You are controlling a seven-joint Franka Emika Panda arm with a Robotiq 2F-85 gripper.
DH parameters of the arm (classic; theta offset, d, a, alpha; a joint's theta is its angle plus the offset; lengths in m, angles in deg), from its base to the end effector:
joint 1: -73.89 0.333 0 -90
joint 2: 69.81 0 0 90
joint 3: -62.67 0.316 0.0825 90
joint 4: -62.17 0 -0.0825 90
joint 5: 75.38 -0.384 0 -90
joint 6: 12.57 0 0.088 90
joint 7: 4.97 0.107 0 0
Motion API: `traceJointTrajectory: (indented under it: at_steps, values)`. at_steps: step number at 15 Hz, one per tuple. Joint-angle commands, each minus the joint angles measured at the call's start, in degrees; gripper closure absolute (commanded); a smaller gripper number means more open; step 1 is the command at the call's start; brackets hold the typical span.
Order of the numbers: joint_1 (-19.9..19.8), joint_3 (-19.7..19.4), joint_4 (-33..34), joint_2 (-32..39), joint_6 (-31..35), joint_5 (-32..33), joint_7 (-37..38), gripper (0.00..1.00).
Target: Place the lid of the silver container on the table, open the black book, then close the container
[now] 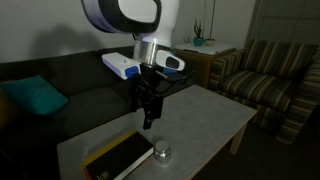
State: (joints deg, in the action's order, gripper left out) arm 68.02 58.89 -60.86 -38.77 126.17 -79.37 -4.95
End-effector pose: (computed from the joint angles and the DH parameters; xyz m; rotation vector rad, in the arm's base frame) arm 0.5247 -0.0910 0.1261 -3.0695 0.3427 0.4104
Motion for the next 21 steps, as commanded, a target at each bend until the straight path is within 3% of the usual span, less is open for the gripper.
traceJointTrajectory:
  at_steps: [1, 4, 8, 13, 21]
  values:
    - [-0.1, 0.1, 0.2, 0.0, -0.2, 0.1, 0.0, 0.0]
    - [1.5, -0.5, 3.9, 2.9, 0.1, 1.3, 2.8, 0.0]
    - [-0.2, 1.0, 16.9, 12.4, 2.1, -1.2, 2.0, 0.0]
    - [-1.1, 2.3, 35.0, 26.1, -0.7, -2.8, 1.5, 0.0]
    - [-1.5, 3.5, 60.4, 45.9, -18.1, -1.8, 0.0, 0.0]
